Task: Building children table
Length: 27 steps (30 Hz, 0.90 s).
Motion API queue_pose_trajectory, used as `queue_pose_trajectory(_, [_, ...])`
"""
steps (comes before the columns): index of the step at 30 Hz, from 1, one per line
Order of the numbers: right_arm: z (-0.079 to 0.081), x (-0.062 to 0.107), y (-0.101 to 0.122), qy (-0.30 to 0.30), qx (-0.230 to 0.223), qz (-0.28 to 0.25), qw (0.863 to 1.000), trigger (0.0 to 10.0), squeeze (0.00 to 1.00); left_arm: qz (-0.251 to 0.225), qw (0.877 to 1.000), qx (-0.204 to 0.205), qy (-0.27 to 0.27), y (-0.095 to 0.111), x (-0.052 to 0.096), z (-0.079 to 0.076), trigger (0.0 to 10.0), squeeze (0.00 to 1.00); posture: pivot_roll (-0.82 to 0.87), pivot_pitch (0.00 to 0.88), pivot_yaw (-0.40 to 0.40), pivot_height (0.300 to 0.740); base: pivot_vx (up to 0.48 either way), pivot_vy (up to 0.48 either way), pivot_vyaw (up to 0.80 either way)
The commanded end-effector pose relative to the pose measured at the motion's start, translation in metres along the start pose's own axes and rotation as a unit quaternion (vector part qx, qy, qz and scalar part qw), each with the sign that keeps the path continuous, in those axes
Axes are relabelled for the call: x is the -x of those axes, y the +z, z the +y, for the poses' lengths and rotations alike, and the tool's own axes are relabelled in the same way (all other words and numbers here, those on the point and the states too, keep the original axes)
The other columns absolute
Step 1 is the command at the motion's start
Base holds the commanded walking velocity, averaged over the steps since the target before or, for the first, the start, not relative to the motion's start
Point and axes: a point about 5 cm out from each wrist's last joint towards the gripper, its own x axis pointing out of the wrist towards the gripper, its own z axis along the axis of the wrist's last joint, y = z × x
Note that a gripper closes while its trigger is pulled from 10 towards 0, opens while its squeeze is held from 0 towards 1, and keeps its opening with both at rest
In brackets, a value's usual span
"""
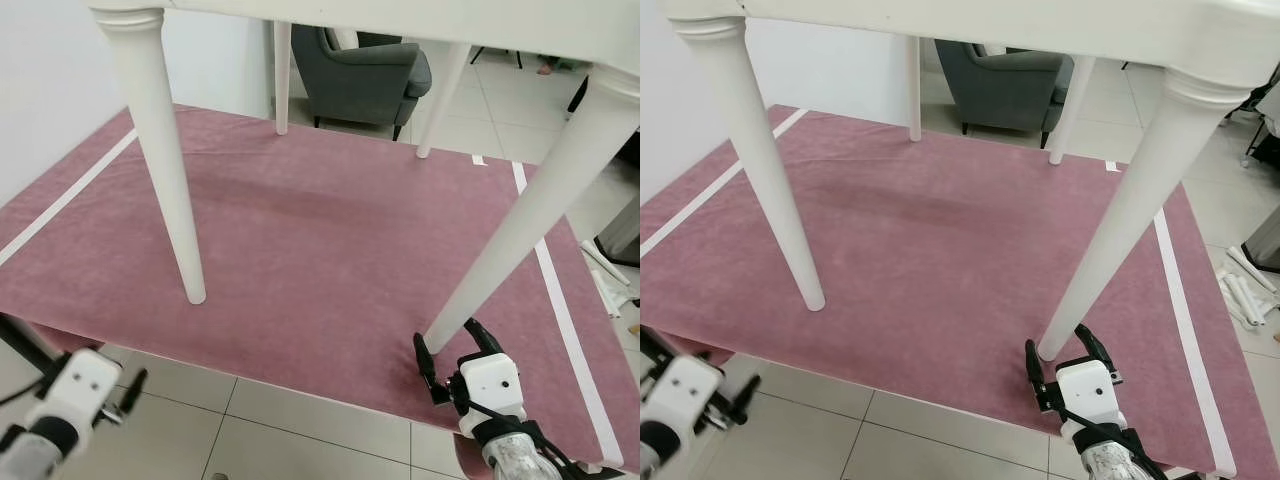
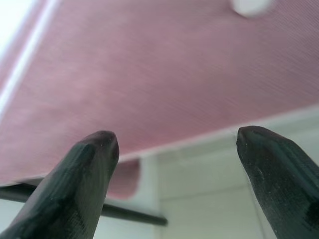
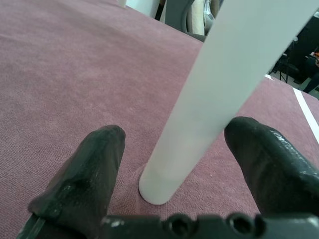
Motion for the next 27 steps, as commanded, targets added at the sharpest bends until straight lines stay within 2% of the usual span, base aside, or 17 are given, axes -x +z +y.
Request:
queue_pose_trajectory(1, [0.001, 0.002, -0.003, 0.007, -0.004, 0.011, 1.000, 10.0, 0.00, -0.022, 0.992, -0.004, 0.124, 0.009, -0.001, 0.026, 10.0, 0.00, 0.18, 0.000, 0.000, 0.740, 0.000, 0.000, 0.00])
queue_pose_trajectory(2, [0.001, 0.002, -0.003, 0.007, -0.004, 0.011, 1.000, 10.0, 0.00, -0.022, 0.992, -0.004, 0.124, 0.009, -0.001, 0.026, 10.0, 0.00, 0.18, 0.000, 0.000, 0.740, 0.000, 0.000, 0.00])
queue_pose_trajectory(3, [0.001, 0.002, -0.004, 0.008, -0.004, 0.013, 1.000, 10.0, 0.00, -0.042, 0.985, -0.007, 0.170, 0.020, -0.002, 0.039, 10.0, 0.00, 0.18, 0.044, -0.050, 0.740, 0.000, 0.000, 0.00])
queue_pose_trajectory(27, [0.001, 0.002, -0.004, 0.008, -0.004, 0.013, 1.000, 10.0, 0.00, -0.042, 0.985, -0.007, 0.170, 0.020, -0.002, 0.039, 10.0, 0.00, 0.18, 0.044, -0.050, 0.740, 0.000, 0.000, 0.00])
